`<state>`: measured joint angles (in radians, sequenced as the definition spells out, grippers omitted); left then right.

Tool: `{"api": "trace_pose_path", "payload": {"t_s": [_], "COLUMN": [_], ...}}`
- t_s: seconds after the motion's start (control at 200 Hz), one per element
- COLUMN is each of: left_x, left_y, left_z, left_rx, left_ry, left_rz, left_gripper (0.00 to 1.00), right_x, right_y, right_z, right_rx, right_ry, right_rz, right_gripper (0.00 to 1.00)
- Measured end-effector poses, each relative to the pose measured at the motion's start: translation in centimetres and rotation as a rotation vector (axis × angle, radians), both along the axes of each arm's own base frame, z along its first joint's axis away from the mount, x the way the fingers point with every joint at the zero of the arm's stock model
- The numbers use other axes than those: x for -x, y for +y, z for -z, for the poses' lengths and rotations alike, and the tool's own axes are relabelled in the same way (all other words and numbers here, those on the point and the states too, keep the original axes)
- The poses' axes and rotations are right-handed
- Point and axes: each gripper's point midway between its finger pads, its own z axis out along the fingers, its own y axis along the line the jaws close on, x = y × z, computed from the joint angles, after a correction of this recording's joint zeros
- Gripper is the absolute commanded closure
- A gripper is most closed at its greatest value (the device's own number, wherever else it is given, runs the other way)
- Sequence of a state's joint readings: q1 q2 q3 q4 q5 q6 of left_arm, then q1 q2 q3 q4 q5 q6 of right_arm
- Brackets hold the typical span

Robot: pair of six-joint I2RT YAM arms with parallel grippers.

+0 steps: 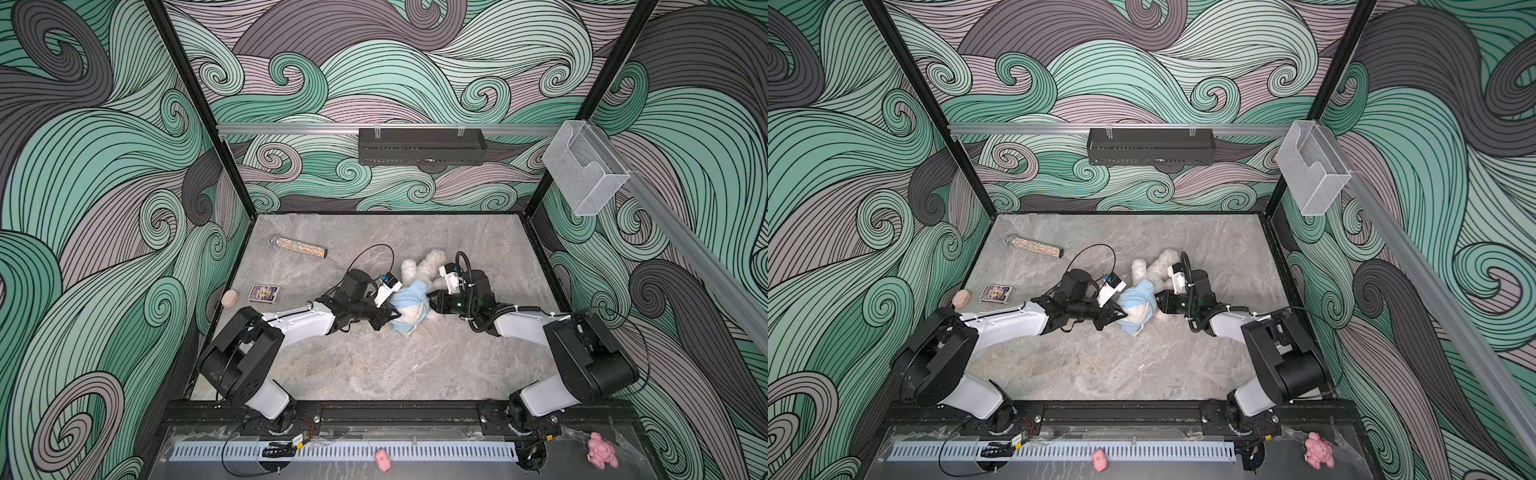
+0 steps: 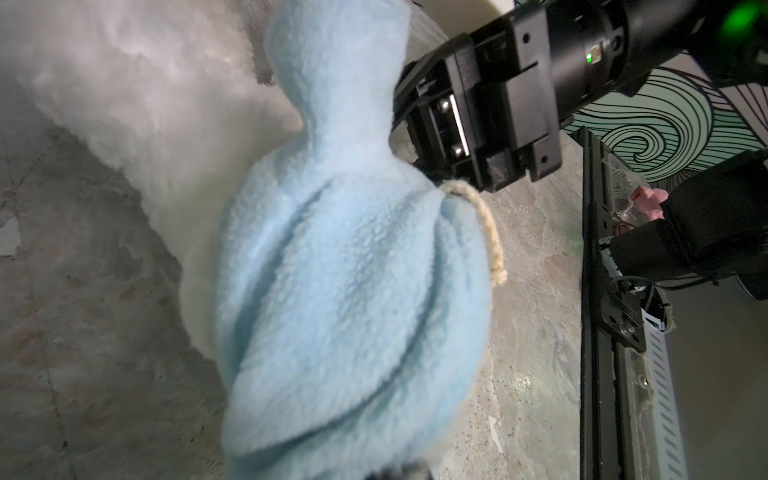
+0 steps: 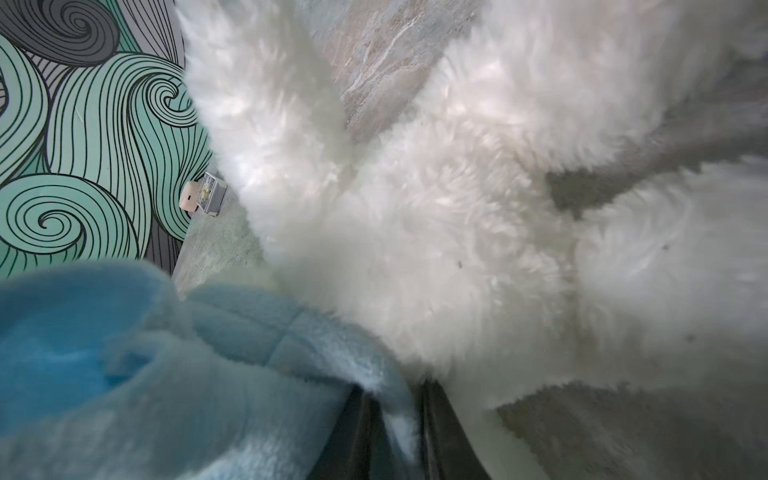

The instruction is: Dress the teddy bear

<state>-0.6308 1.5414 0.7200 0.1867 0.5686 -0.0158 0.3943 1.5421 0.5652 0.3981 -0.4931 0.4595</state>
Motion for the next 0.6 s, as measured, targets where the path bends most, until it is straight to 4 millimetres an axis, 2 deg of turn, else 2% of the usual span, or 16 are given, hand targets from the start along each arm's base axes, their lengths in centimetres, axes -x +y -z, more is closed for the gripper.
{"api": "trace_pose_path", "payload": {"t_s": [0.21, 0.44, 0.6], "left_x": [-0.2, -1.1, -2.3], "left_y": [0.0, -0.5, -1.0], "left_z": [1.3, 2.4, 2.6], "left_rx": [-0.006, -0.009, -0.015], "left_ry": [0.070, 0.150, 0.178], "left_rz": [-0.045, -0.097, -0.136], "left_gripper": [0.61, 0.47, 0.45], "right_x": [-0.4, -0.4, -0.6], "right_y": [0.0, 0.8, 1.4], "right_z": [-0.3, -0.5, -0.2], "right_rx": [0.014, 0.014, 0.009], "right_ry": [-0.026, -0.041, -0.046], "right_rz": [0.004, -0.002, 0.009], "right_gripper": [0.75, 0.77, 0.78]}}
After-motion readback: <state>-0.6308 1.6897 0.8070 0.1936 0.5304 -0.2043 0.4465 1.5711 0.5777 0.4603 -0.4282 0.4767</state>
